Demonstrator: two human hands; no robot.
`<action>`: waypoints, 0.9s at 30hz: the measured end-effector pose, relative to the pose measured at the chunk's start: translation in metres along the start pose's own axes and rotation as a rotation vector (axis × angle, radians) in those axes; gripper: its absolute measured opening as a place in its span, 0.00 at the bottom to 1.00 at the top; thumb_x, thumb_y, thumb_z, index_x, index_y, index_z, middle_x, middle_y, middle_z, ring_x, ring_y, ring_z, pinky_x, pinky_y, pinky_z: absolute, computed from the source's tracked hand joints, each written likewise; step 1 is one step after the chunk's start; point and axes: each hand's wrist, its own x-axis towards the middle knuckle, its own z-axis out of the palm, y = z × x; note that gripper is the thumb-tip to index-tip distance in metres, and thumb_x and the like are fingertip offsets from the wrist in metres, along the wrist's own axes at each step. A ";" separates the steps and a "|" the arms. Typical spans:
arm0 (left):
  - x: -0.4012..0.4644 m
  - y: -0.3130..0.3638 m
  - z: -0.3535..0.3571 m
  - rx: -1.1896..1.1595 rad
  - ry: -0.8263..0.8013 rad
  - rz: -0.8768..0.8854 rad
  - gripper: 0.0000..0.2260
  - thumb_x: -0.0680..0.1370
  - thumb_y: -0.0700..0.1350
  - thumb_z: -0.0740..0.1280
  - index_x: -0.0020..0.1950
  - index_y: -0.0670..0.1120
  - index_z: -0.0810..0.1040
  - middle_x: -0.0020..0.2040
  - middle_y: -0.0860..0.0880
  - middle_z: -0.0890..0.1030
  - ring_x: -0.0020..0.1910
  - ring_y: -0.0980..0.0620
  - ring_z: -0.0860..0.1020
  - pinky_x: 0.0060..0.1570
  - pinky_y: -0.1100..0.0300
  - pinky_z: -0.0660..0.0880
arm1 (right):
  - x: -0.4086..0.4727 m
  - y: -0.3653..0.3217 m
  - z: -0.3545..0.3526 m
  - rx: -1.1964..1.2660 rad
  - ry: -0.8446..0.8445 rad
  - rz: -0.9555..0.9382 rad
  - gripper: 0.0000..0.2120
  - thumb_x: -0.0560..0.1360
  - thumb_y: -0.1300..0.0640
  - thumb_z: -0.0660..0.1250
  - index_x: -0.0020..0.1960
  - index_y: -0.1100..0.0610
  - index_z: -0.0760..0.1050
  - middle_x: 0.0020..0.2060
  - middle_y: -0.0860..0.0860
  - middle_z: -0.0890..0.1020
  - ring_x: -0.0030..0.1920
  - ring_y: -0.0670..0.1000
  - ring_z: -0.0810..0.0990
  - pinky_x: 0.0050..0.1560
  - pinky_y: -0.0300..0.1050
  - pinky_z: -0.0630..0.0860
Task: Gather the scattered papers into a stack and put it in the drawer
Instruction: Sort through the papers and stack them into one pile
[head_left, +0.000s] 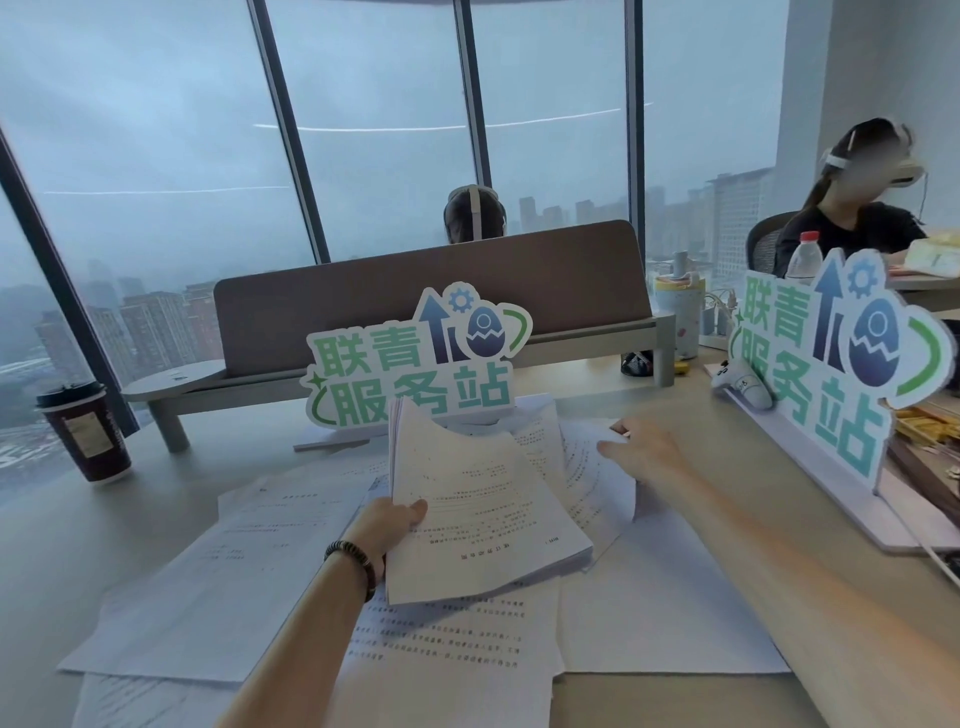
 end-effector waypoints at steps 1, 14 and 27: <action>0.000 0.000 0.000 -0.001 0.003 -0.001 0.13 0.80 0.42 0.66 0.61 0.36 0.76 0.50 0.38 0.84 0.45 0.39 0.83 0.43 0.48 0.81 | 0.001 0.000 -0.003 -0.014 0.015 0.017 0.12 0.74 0.57 0.70 0.56 0.57 0.74 0.52 0.53 0.79 0.49 0.53 0.76 0.46 0.48 0.75; -0.009 0.005 0.001 0.060 0.011 -0.007 0.13 0.80 0.44 0.65 0.61 0.38 0.76 0.46 0.41 0.84 0.39 0.43 0.83 0.34 0.55 0.80 | -0.005 -0.001 -0.040 -0.319 -0.238 0.141 0.11 0.78 0.51 0.68 0.47 0.59 0.74 0.41 0.53 0.79 0.41 0.54 0.81 0.30 0.42 0.75; -0.008 0.009 -0.005 0.126 0.083 0.005 0.12 0.80 0.42 0.64 0.59 0.35 0.74 0.49 0.38 0.81 0.42 0.41 0.80 0.50 0.46 0.79 | -0.030 -0.007 -0.069 -0.476 -0.478 0.287 0.21 0.72 0.56 0.76 0.61 0.62 0.75 0.49 0.57 0.82 0.47 0.55 0.84 0.51 0.50 0.83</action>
